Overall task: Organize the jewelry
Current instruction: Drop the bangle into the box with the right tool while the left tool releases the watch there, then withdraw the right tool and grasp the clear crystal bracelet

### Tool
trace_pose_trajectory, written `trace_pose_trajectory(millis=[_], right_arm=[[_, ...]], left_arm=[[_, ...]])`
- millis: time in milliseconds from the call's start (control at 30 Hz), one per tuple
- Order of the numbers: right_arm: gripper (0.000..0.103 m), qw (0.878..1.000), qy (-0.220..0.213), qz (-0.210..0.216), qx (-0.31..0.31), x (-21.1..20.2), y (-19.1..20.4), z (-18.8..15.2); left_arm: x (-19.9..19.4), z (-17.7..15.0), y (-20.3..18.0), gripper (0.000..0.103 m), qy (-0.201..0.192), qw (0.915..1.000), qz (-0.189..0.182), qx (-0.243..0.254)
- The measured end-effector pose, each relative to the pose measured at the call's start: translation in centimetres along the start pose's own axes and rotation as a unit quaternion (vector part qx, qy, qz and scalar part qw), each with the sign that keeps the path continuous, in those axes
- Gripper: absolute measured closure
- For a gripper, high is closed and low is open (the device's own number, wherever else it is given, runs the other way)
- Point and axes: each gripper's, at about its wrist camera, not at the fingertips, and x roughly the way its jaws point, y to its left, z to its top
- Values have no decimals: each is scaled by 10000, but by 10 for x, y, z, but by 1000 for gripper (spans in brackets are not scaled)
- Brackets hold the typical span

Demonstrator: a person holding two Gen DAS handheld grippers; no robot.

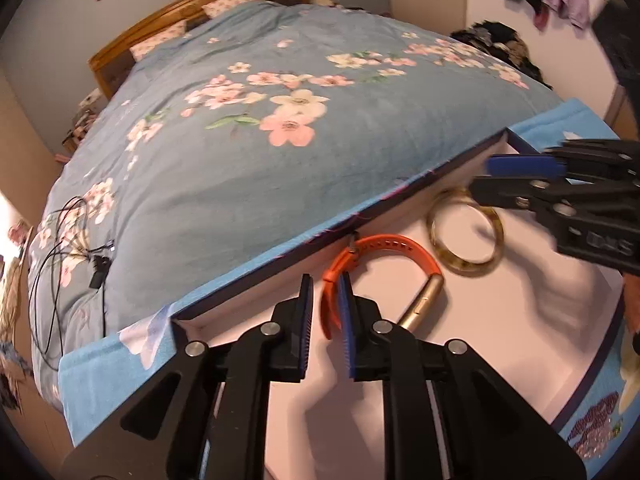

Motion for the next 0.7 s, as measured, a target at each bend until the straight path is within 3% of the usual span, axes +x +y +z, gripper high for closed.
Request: trace_pose_trajectory(millis=[67,167,333,500,700], right_arm=[[72,9997,-185,104,-124,-16,4,-4],[61,9968,-507,442,-422,-54,11,-20],[60,9908,-684,805,-851,-100,20,-53],[60,9892,-426,945,-1036,-118,18,-96],[64,9910,33,975,-917,-118,7,-141]], left_arm=[[-12,-5,4,78,-217,9996,48,-156],[-41,-19,8,72,-606,9975,45,-350],[-96,-54,2,68,-1169,9919,-151,-480],[-139,-101,-17,61,-1415,9879,-468,-422],[-157,-145,-41,58,-1342,9882,-652,-342]])
